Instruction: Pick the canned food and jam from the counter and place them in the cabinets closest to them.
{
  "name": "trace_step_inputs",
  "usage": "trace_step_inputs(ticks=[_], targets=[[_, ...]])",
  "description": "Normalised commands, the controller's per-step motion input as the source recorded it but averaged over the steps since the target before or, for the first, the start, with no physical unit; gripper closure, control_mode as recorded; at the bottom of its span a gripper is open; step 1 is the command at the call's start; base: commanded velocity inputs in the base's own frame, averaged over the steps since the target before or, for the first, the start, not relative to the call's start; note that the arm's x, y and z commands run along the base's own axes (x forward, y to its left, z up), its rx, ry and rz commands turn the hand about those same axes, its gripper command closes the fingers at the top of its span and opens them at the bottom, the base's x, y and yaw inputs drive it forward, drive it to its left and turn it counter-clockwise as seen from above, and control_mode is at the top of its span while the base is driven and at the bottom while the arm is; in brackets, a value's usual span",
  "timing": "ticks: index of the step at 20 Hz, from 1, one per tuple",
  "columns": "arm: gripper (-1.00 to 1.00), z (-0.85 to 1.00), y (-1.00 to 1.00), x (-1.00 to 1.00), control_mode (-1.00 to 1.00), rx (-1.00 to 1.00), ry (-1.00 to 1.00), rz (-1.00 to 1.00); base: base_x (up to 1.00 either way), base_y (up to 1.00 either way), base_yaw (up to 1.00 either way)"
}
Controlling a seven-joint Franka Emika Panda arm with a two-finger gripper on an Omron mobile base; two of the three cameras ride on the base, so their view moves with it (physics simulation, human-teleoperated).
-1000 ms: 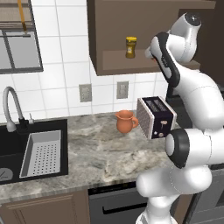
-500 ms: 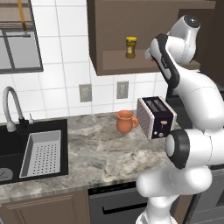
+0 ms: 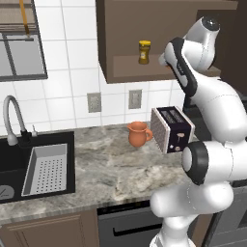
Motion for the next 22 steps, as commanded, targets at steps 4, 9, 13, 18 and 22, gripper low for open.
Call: trace_step_inputs(ticks=[4, 9, 13, 18, 22], targets=[[1.0, 0.0, 0.0, 0.0, -1.0, 0.0, 0.0, 0.0, 0.0, 0.0, 0.0], [1.0, 0.0, 0.0, 0.0, -1.0, 0.0, 0.0, 0.0, 0.0, 0.0, 0.0], [-1.0, 0.0, 0.0, 0.0, -1.0, 0.0, 0.0, 0.0, 0.0, 0.0, 0.0], [-1.0, 0.0, 0.0, 0.0, -1.0, 0.0, 0.0, 0.0, 0.0, 0.0, 0.0], [-1.0, 0.0, 0.0, 0.0, -1.0, 0.0, 0.0, 0.0, 0.0, 0.0, 0.0]])
